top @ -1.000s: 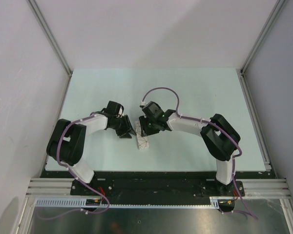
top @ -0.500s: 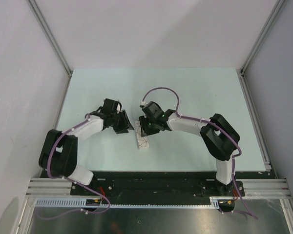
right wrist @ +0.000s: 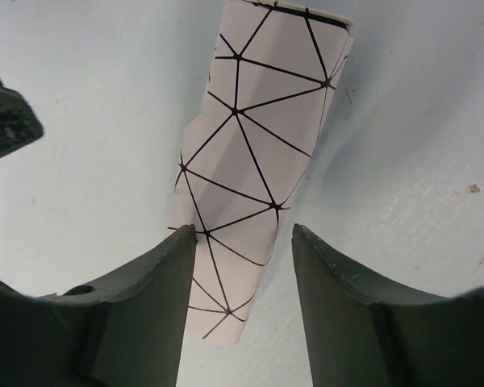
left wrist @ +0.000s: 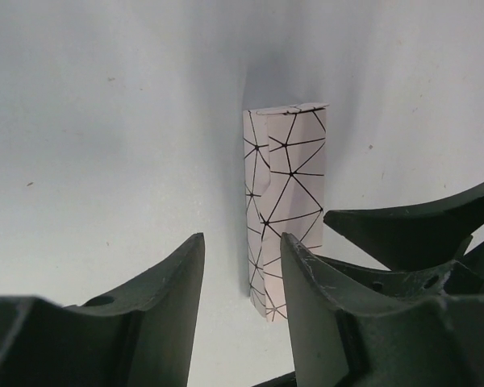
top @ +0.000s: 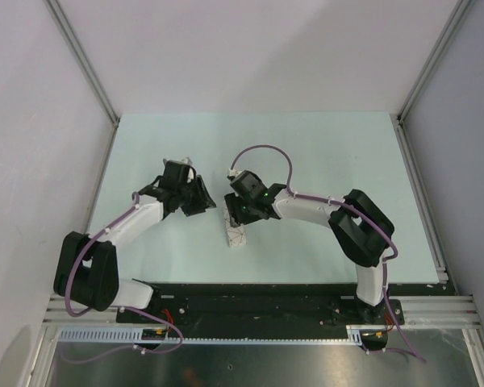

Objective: Organize the sunglasses
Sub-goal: Close the case with sunglasses at the center of the board, then reset both arms

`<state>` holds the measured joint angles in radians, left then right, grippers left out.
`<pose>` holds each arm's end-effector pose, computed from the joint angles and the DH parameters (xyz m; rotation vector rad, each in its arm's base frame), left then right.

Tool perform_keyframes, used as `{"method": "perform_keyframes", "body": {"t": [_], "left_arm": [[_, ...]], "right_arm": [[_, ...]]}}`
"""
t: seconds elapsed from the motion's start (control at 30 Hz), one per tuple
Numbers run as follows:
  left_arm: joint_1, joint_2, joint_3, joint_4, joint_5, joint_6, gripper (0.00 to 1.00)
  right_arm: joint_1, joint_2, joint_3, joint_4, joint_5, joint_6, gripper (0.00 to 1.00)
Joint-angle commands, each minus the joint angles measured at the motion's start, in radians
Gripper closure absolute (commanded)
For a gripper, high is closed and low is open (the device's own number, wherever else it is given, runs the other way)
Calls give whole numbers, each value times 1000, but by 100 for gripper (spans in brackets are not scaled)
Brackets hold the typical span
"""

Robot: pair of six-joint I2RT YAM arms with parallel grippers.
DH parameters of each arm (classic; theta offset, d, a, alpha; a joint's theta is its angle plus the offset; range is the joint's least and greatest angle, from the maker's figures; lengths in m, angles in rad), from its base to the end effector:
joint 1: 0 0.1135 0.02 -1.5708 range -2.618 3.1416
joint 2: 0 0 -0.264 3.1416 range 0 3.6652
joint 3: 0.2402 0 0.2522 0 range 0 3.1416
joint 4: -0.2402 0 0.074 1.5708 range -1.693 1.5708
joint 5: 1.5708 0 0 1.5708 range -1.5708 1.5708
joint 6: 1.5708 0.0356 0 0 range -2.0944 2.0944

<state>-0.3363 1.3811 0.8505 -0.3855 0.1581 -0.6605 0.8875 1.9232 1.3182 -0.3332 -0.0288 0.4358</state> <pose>0.2609 -0.0971 0.2140 -0.3473 2.5531 -0.5973 0.2590 0.3198 0.1829 -0.5953 2.5360 0.5534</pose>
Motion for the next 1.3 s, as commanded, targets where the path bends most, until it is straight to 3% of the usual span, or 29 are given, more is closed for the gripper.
{"method": "perform_keyframes", "body": {"t": [0.0, 0.6, 0.77, 0.83, 1.03, 1.27], "left_arm": [[-6, -54, 12, -9, -60, 24, 51], [-6, -77, 32, -24, -81, 47, 46], [-6, -94, 45, -30, -101, 65, 40], [-6, -112, 51, -36, -107, 73, 31], [-6, -215, 61, -56, -135, 142, 0], [-6, -396, 94, -78, -186, 268, 0]], "right_arm": [[19, -12, -5, -3, 82, -23, 41], [-2, -78, 41, -4, 116, 9, 34], [-9, -122, 41, -3, 141, 23, 30], [-12, -154, 41, -10, 167, 30, 29], [-22, -297, 39, -110, 381, 72, 14], [-67, -489, 27, -210, 717, 116, 8]]}}
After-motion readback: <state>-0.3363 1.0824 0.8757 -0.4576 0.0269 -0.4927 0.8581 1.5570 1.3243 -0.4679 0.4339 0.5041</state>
